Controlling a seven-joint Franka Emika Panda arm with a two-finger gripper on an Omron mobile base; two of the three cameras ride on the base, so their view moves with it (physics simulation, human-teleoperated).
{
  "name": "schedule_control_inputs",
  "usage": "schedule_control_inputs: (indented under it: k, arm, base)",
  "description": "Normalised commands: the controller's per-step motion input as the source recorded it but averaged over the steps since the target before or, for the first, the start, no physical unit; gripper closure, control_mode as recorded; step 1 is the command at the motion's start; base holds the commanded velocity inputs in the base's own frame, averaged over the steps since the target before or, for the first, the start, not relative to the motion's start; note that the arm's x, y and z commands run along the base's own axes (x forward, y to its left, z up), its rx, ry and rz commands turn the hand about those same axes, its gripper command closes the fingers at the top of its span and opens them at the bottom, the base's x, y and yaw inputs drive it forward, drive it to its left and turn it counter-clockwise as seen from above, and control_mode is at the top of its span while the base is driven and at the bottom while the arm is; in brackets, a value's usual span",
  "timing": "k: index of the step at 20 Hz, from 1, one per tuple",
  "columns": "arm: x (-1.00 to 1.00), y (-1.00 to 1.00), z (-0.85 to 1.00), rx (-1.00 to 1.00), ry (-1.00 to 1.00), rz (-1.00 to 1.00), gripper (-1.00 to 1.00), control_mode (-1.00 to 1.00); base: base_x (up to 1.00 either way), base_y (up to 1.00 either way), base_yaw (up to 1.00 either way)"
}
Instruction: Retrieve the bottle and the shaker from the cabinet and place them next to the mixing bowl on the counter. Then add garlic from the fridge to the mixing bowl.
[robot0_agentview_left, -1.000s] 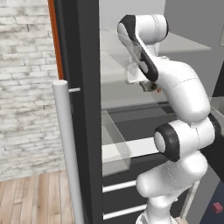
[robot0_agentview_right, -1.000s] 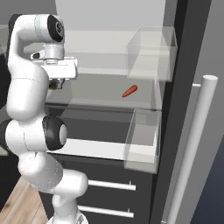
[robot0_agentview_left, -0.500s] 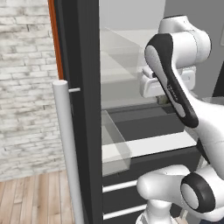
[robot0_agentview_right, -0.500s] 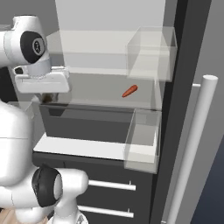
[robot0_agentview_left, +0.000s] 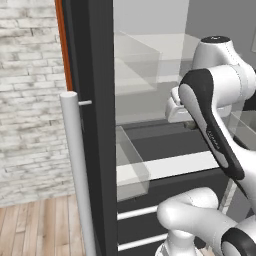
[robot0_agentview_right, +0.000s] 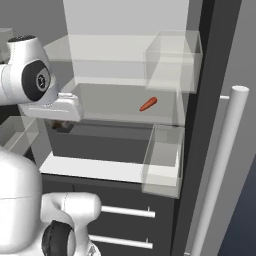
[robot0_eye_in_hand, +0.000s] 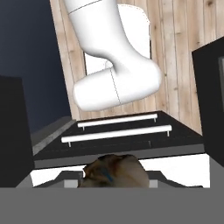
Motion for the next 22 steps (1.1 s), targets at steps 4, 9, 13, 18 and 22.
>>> schedule_control_inputs:
  k: [4,9,13,18,22]
  arm:
    - [0.00,0.00,0.00,0.00,0.00,0.00,1.00,-1.00]
    - [-0.03,0.00,0.00,0.00,0.00,0.00,1.00,1.00]
    - [0.00,0.00,0.00,0.00,0.00,0.00,1.00,1.00]
    - [0.00,0.00,0.00,0.00,0.00,0.00,1.00,1.00]
    - [0.00,0.00,0.00,0.00,0.00,0.00,1.00,1.00]
  base:
    - [0.00,0.00,0.00]
    - [-0.07,0.00,0.00]
    - [-0.54,0.14,-0.01]
    - [-0.60,0.21,-0.03]
    - [-0.33,0.32,-0.14]
